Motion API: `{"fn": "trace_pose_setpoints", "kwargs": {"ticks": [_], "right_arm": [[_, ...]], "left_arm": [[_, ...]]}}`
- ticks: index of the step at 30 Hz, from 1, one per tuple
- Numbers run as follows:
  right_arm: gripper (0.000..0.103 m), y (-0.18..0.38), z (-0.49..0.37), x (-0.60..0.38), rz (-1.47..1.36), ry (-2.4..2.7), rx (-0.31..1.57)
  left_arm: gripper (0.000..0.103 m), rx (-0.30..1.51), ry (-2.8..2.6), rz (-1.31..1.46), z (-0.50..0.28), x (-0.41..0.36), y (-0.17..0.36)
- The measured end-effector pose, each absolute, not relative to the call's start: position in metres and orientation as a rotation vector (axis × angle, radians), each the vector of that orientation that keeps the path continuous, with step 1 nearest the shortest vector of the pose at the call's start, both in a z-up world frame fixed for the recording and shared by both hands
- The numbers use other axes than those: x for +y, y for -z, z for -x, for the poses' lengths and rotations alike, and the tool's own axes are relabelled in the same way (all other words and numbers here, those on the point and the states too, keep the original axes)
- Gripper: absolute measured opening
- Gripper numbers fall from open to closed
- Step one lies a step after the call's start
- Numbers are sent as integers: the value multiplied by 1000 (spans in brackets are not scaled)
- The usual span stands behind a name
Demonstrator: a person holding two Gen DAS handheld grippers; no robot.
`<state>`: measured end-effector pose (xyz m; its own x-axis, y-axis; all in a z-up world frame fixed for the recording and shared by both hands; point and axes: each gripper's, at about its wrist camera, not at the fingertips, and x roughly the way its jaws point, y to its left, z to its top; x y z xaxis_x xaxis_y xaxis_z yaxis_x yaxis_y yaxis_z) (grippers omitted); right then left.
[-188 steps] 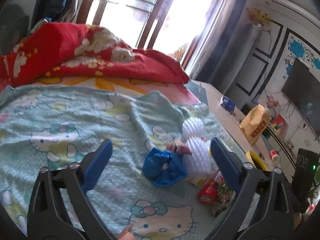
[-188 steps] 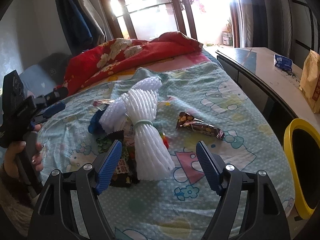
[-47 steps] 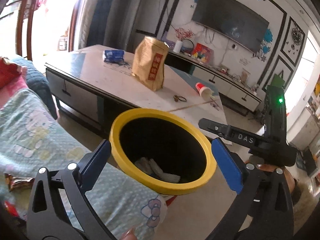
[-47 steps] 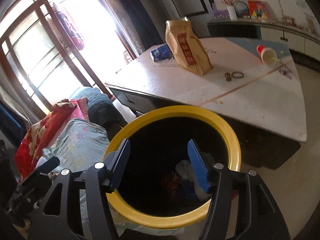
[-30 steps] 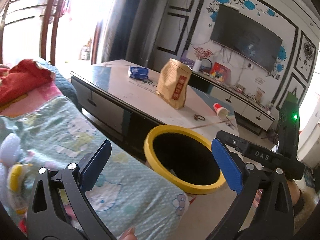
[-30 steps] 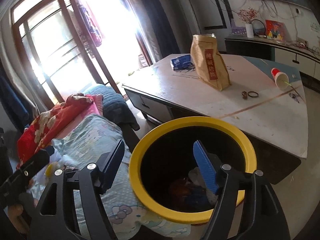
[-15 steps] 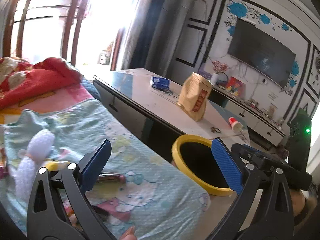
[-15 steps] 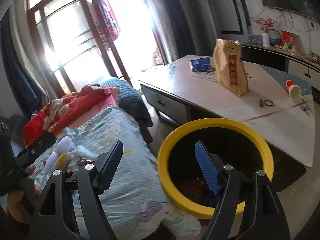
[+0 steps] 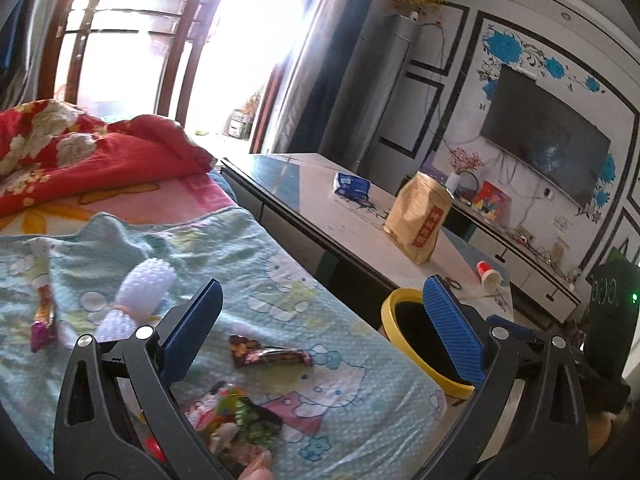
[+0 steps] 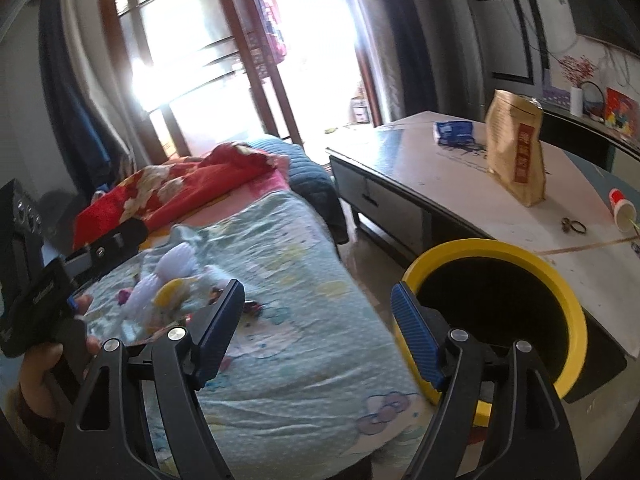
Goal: Collect trash
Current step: 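Move both open tools back to the bed toward the remaining wrappers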
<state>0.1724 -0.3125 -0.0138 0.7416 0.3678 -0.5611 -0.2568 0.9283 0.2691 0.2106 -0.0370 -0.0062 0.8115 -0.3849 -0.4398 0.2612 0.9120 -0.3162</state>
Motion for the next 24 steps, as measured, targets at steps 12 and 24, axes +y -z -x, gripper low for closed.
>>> {"fn": "trace_pose_setpoints", "kwargs": {"ticks": [12,24], "right_arm": [[73,19,-159,-244,-87,-492,679],[74,54,-145,-165,47,-627,754]], "left_arm": [[92,496,261,295,-202,14,5],[92,544,161,333,-204,67,25]]}}
